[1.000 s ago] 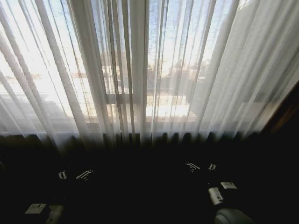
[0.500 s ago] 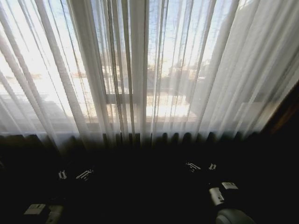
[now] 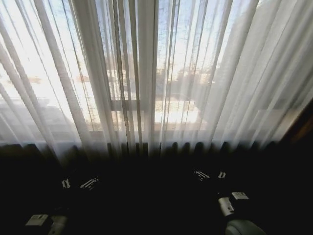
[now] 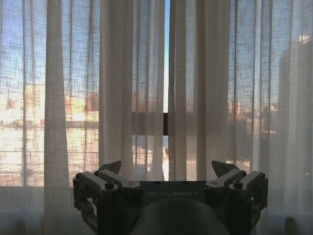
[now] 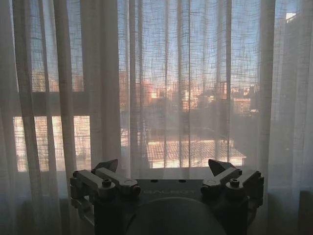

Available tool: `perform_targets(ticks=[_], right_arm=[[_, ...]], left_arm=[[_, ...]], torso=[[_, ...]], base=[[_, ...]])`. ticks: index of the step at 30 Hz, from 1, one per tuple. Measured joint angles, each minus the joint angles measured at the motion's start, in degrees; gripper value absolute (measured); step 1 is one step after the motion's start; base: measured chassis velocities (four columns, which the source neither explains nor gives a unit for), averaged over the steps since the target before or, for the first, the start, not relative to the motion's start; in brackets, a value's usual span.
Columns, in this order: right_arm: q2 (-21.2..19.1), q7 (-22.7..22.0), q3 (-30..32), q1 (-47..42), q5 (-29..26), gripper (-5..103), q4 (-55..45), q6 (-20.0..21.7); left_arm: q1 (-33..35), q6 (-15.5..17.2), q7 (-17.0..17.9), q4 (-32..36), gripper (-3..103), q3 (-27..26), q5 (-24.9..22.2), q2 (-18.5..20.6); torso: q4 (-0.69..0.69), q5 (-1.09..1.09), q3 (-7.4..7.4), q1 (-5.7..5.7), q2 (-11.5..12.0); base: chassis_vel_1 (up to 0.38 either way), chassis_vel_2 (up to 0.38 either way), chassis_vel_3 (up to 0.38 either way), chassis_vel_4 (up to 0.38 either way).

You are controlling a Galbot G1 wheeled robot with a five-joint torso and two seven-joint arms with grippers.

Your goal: Open the curtains by pulling them apart, changing their state from closed to fully open.

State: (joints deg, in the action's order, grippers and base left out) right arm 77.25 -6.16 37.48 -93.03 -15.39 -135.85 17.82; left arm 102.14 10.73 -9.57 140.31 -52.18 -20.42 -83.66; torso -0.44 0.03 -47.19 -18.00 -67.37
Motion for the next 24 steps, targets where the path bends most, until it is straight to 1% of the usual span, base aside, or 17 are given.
perform_targets(ticks=[2,5,11,13,19,21,24], right_arm=[[0.0,0.0,0.1,0.0,0.0,100,0.1,-0.1],[0.0,0.0,0.0,0.0,0.2,100,0.2,-0.1],[0.1,0.7,-0.1,-0.2,1.0,100,0.2,-0.2],[0.1,0.7,-0.1,-0.3,1.1,100,0.2,-0.2],[0.2,0.8,-0.3,-0.4,1.2,100,0.2,-0.2],[0.2,0.8,-0.4,-0.4,1.2,100,0.2,-0.2],[0.2,1.0,-0.7,-0.7,1.6,100,0.3,-1.3]], left_arm=[[0.0,0.0,-0.1,0.0,100,0.0,0.0,0.0],[0.0,0.0,-0.1,0.0,100,-0.1,0.0,0.1],[0.1,0.0,-0.2,-0.1,100,-0.1,0.0,0.0],[0.1,-0.1,-0.2,-0.1,100,-0.2,0.0,0.0],[0.2,-0.2,-0.2,-0.1,100,-0.3,0.0,-0.1],[0.3,-0.5,-0.2,-0.1,100,-0.3,0.0,-0.1],[0.6,-1.1,-0.2,-0.1,100,-0.3,0.0,-0.2]], torso=[[0.01,0.0,0.0,0.01,0.0],[0.0,-0.02,0.0,0.01,0.0],[0.01,-0.04,-0.01,0.0,0.0],[0.01,-0.01,0.0,0.01,0.0],[0.01,-0.05,0.0,0.01,0.0],[0.0,-0.02,0.0,0.01,0.0],[0.0,-0.01,0.0,0.02,0.0]], base=[[-0.153,0.44,0.177,-0.407],[-0.152,0.518,0.142,-0.522],[-0.158,0.584,0.142,-0.579],[-0.109,0.601,0.145,-0.6],[-0.13,0.558,0.118,-0.563],[-0.118,0.577,0.14,-0.615],[-0.144,0.614,0.14,-0.591]])
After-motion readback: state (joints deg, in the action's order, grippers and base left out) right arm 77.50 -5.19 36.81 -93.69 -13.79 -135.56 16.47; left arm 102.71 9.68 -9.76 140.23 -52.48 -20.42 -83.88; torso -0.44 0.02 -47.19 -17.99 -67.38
